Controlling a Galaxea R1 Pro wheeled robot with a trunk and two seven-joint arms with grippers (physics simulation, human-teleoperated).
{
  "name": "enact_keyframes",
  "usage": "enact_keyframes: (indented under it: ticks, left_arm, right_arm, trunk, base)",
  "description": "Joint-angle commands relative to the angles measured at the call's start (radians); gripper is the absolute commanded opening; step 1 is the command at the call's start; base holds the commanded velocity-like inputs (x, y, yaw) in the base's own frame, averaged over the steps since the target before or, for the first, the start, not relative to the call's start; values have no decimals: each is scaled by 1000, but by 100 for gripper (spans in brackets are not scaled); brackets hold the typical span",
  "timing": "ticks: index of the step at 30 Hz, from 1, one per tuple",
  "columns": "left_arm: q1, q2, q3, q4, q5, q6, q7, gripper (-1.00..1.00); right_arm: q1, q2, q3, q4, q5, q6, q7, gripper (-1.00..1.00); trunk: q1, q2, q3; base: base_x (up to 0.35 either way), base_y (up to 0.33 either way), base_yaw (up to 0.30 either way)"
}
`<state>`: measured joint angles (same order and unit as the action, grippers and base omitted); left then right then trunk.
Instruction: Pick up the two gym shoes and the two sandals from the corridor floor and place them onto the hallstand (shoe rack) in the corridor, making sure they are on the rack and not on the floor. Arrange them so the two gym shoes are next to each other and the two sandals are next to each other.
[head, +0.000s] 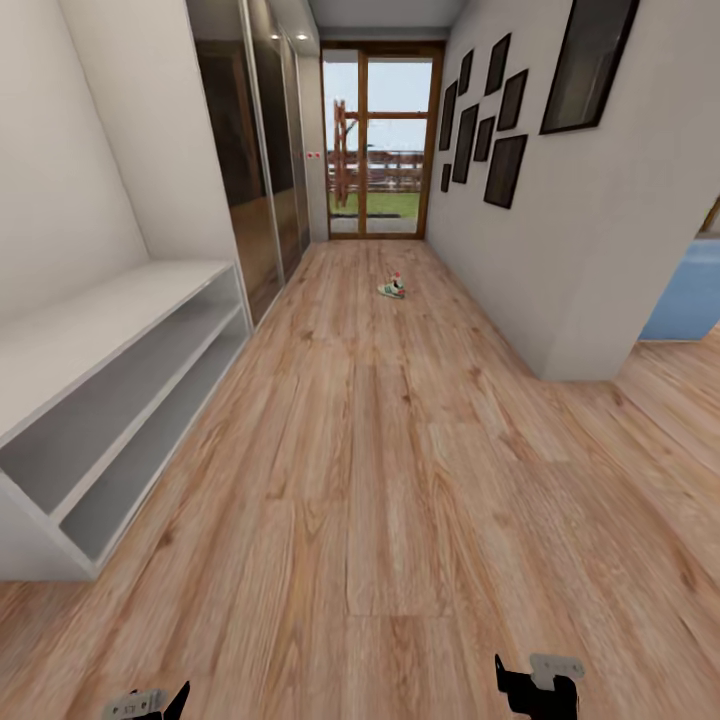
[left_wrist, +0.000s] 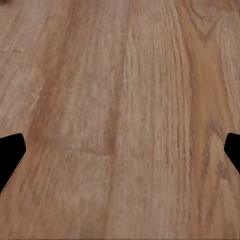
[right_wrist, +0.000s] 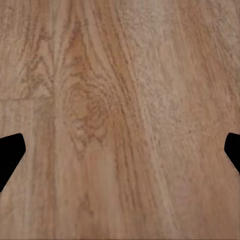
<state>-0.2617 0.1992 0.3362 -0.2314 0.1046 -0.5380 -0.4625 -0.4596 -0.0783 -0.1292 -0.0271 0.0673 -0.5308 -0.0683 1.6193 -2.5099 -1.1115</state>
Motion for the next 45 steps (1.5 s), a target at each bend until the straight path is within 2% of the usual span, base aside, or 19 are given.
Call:
enact_keyframes:
  ticks: [1, 45]
  left_arm:
    - [-1, 0, 1, 1, 10, 1, -10, 100]
    - [-1, 0, 1, 1, 10, 1, -10, 100]
  right_arm:
    - [-1, 0, -6, 1, 7, -3, -3, 100]
    - [-1, 1, -6, 1, 8, -3, -4, 100]
  trunk:
    - [0, 0, -1]
    - [0, 0, -1]
  base:
    - [338, 0, 0]
    - [338, 0, 0]
